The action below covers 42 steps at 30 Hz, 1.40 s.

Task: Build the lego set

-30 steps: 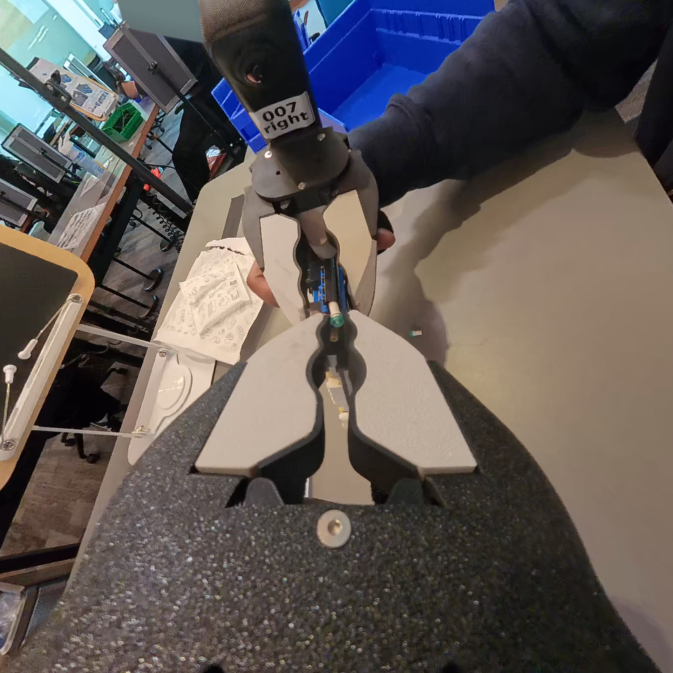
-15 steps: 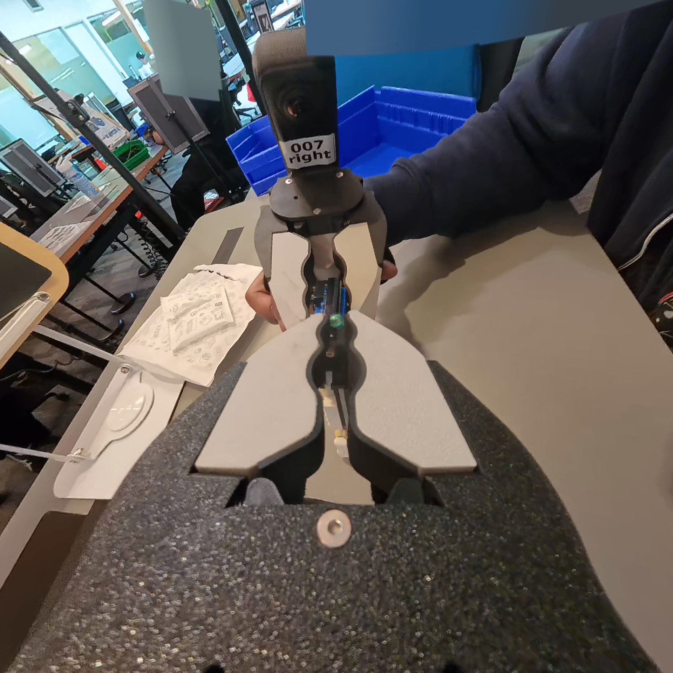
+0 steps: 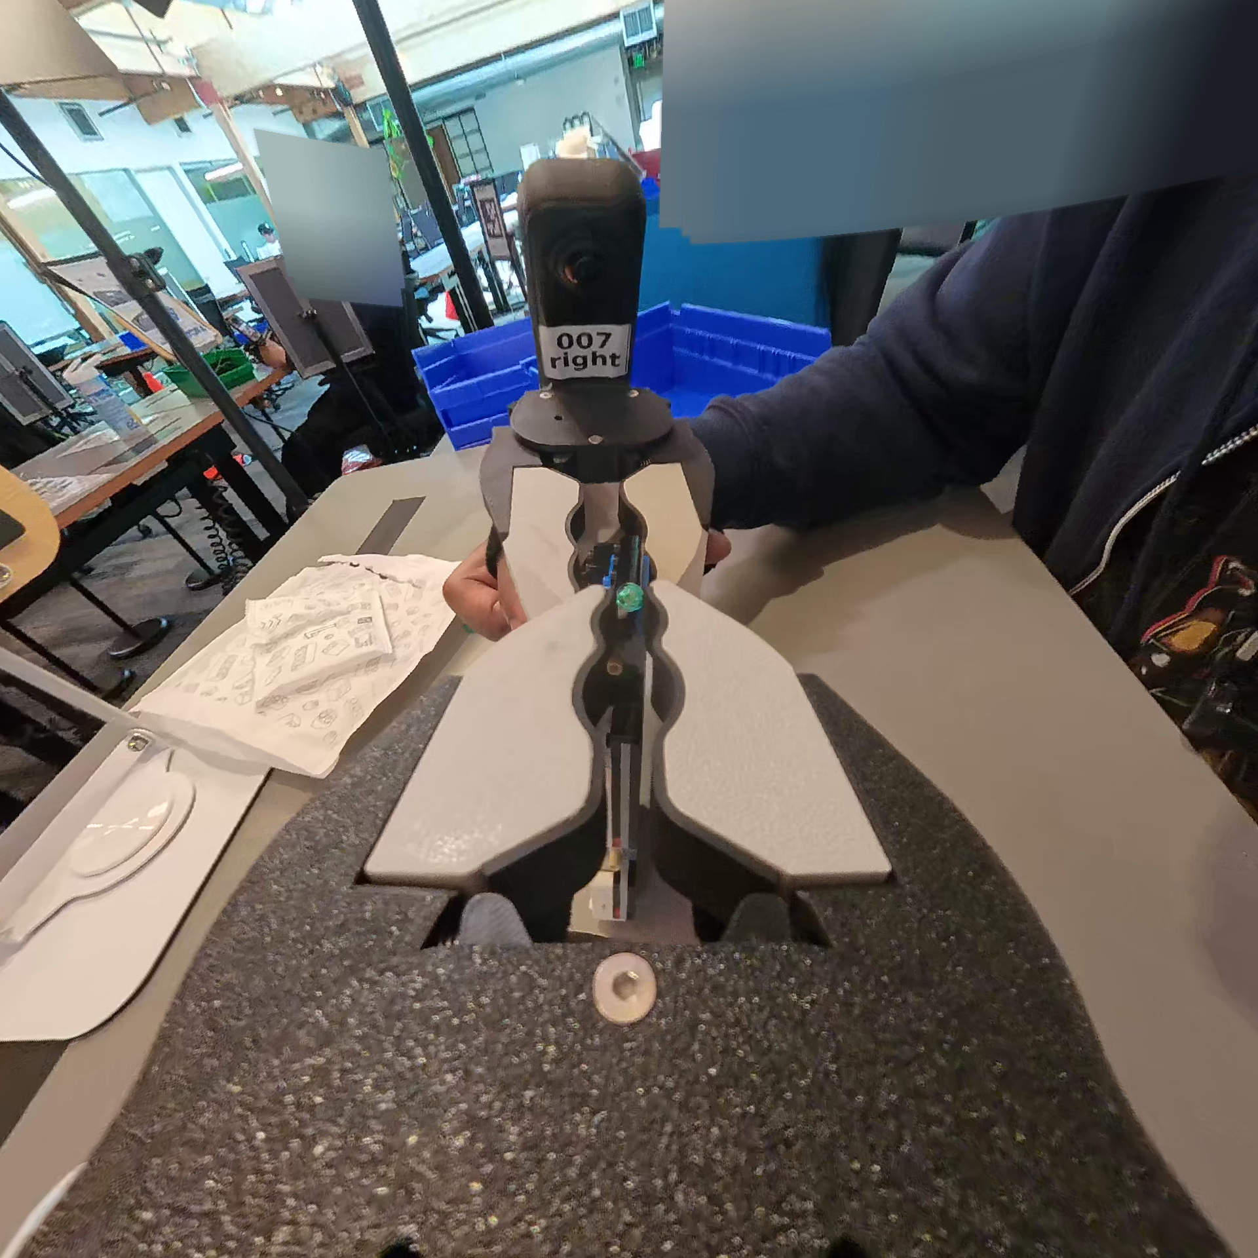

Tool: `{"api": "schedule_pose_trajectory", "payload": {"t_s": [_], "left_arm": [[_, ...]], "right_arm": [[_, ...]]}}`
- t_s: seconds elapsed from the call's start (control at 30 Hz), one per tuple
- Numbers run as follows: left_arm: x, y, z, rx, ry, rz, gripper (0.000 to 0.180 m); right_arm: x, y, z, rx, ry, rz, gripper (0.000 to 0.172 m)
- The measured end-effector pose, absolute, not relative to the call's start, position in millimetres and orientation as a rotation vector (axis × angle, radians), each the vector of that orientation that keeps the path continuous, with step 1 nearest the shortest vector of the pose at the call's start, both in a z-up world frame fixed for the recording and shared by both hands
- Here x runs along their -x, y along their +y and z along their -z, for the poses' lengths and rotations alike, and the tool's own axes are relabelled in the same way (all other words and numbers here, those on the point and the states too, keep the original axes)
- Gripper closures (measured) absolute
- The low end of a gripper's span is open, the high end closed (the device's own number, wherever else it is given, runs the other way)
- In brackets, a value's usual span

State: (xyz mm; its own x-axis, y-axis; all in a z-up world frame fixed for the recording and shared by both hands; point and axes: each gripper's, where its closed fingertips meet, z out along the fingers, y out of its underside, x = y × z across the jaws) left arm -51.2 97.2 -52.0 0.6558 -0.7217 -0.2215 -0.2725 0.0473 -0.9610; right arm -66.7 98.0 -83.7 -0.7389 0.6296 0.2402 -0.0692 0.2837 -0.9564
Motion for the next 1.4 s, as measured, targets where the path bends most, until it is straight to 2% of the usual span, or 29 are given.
{"api": "schedule_pose_trajectory", "payload": {"t_s": [1.4], "left_arm": [[36.8, 81.9, 54.8, 1.463, 0.966, 0.68, 0.174]], "right_arm": [[46.7, 84.8, 82.5, 0.362, -2.047, -1.67, 0.147]]}}
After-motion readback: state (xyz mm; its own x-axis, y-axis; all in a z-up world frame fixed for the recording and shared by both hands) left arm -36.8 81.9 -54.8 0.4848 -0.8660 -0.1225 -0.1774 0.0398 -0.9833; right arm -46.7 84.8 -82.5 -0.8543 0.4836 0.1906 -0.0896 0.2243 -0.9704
